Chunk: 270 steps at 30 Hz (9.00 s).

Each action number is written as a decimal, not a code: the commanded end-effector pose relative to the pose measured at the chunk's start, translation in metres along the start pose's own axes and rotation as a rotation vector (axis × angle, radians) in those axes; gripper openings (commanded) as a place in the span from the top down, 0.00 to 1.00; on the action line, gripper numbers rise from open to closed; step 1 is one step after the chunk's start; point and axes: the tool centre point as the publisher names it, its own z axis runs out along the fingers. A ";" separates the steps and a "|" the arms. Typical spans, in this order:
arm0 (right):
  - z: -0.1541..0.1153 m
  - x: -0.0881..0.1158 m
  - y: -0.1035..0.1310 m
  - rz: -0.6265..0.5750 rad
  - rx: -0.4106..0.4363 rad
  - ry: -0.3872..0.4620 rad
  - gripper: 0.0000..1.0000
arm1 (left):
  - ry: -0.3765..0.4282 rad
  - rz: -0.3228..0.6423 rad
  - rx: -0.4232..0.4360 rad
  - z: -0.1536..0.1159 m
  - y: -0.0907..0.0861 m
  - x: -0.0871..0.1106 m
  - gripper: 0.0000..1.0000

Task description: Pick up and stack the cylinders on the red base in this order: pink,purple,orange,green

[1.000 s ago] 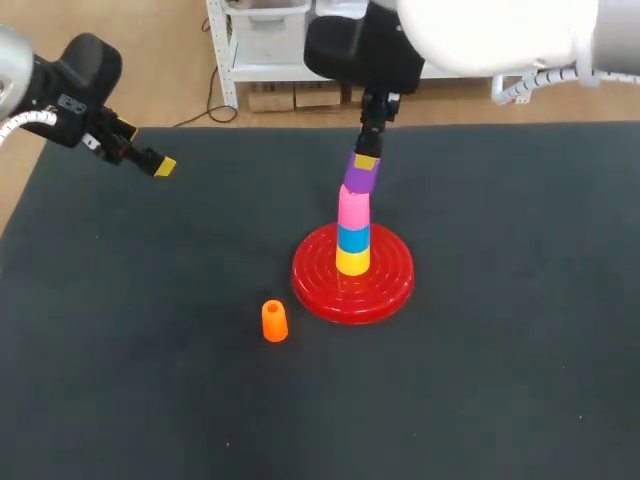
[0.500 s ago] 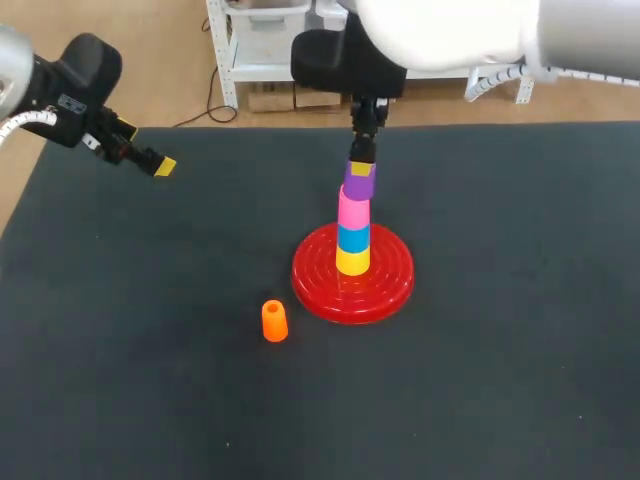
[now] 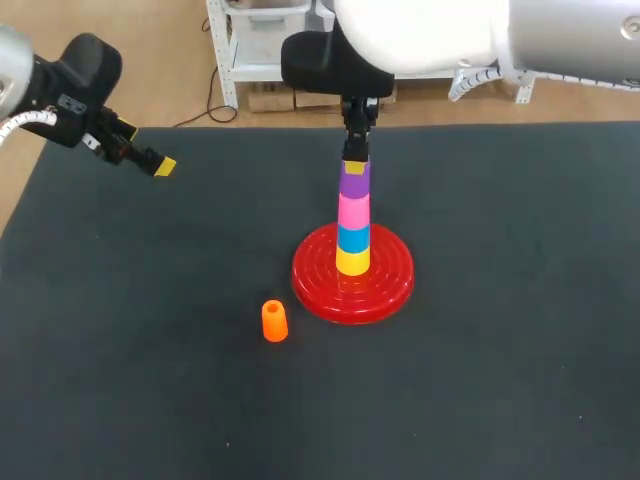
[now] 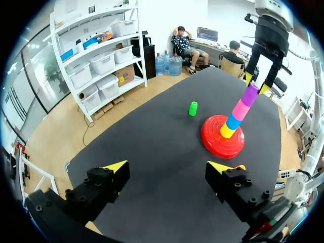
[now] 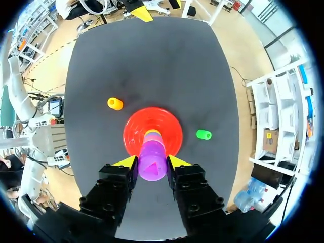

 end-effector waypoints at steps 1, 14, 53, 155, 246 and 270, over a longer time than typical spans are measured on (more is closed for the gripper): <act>0.001 -0.003 -0.003 0.001 -0.003 0.008 1.00 | 0.001 0.000 -0.001 0.000 0.000 0.000 0.00; 0.015 -0.001 0.002 0.002 -0.039 0.041 1.00 | 0.001 0.000 -0.001 0.000 0.000 0.000 0.00; -0.042 -0.045 0.050 -0.333 0.138 -0.111 0.00 | 0.001 0.000 -0.001 0.000 0.000 0.000 0.00; 0.045 -0.065 0.082 -0.313 -0.080 0.135 1.00 | 0.001 0.000 -0.001 0.000 0.000 0.000 0.00; -0.076 -0.002 -0.009 0.010 0.019 -0.028 0.00 | 0.001 0.000 -0.001 0.000 0.000 0.000 0.00; 0.076 0.032 -0.118 0.388 -0.184 -0.001 0.00 | 0.001 0.000 -0.001 0.000 0.000 0.000 0.00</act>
